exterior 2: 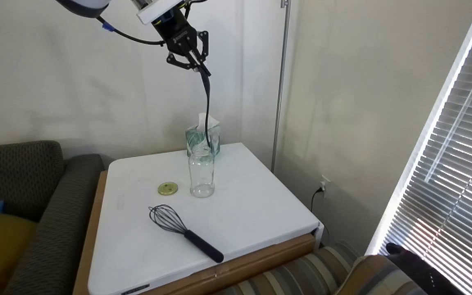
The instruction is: Remove the spatula from the bottle and put it on the table
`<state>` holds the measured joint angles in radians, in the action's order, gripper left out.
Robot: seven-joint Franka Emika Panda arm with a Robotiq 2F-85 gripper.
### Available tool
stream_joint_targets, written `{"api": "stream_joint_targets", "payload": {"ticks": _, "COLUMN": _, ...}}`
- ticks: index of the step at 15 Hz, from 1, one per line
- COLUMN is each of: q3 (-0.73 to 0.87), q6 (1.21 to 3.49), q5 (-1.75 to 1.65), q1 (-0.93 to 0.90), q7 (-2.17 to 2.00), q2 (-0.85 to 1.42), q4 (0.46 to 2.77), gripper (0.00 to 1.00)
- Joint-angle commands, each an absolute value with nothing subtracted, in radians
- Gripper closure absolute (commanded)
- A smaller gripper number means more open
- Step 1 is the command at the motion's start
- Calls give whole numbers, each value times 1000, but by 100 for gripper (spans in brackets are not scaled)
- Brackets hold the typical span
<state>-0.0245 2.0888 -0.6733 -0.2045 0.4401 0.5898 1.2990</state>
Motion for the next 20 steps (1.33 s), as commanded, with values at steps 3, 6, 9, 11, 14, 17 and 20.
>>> {"api": "stream_joint_targets", "payload": {"ticks": 3, "q3": -8, "q6": 2111, "q5": -749, "q1": -202, "q7": 370, "q2": 505, "q4": 1381, "gripper": 98}}
{"api": "stream_joint_targets", "payload": {"ticks": 6, "q3": 1, "q6": 2062, "q5": -814, "q1": -213, "q7": 349, "q2": 462, "q4": 1409, "gripper": 98}}
{"api": "stream_joint_targets", "payload": {"ticks": 9, "q3": 6, "q6": 1993, "q5": -927, "q1": -227, "q7": 302, "q2": 411, "q4": 1470, "gripper": 98}}
{"api": "stream_joint_targets", "payload": {"ticks": 11, "q3": 9, "q6": 1923, "q5": -1036, "q1": -241, "q7": 218, "q2": 384, "q4": 1520, "gripper": 98}}
{"api": "stream_joint_targets", "payload": {"ticks": 14, "q3": -25, "q6": 1790, "q5": -1059, "q1": -216, "q7": 192, "q2": 364, "q4": 1581, "gripper": 98}}
{"api": "stream_joint_targets", "payload": {"ticks": 17, "q3": -59, "q6": 1746, "q5": -901, "q1": -150, "q7": 301, "q2": 334, "q4": 1629, "gripper": 98}}
{"api": "stream_joint_targets", "payload": {"ticks": 20, "q3": -67, "q6": 1780, "q5": -751, "q1": -87, "q7": 410, "q2": 310, "q4": 1658, "gripper": 98}}
